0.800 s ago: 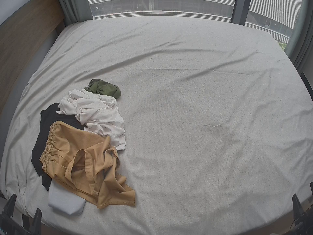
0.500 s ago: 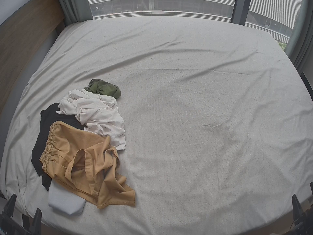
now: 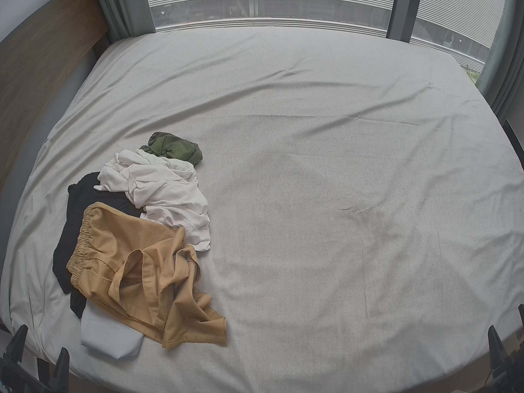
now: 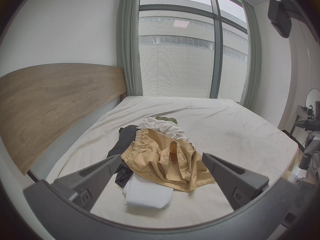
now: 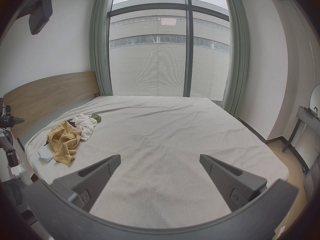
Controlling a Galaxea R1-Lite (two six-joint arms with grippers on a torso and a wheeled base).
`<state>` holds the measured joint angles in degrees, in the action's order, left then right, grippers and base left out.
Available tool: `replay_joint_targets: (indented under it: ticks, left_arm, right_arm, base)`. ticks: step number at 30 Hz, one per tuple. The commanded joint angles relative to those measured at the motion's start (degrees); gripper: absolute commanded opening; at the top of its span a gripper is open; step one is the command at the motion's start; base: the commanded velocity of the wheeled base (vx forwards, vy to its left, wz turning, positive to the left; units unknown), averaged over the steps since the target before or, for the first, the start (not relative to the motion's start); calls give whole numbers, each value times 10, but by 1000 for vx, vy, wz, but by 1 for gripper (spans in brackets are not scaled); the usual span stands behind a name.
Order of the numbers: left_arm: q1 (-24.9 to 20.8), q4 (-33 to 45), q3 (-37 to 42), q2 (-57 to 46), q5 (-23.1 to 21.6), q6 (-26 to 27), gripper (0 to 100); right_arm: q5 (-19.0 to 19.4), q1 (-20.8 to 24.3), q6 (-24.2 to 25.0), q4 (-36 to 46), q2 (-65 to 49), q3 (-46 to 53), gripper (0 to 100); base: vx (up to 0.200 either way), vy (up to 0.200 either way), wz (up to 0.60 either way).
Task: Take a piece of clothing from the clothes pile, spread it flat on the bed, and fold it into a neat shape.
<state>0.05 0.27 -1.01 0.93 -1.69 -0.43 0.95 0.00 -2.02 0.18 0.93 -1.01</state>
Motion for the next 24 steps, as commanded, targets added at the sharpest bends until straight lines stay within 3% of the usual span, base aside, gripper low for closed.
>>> replay_joint_targets:
  ticks: [1, 22, 23, 24]
  left_arm:
    - [0, 0, 10, -9, -1, 0, 100]
    - [0, 0, 10, -9, 1, -1, 100]
    - [0, 0, 10, -9, 2, -1, 100]
    - [0, 0, 10, -9, 1, -2, 100]
  right_arm:
    - [1, 0, -1, 0, -9, 10, 100]
    - [13, -1, -5, -8, -9, 10, 100]
    - [15, -8, -9, -91, 9, -58, 100]
    - [13, -11, -11, -120, 59, -132, 100]
  base:
    - [0, 0, 0]
    - [0, 0, 0]
    - [0, 0, 0]
    - [0, 0, 0]
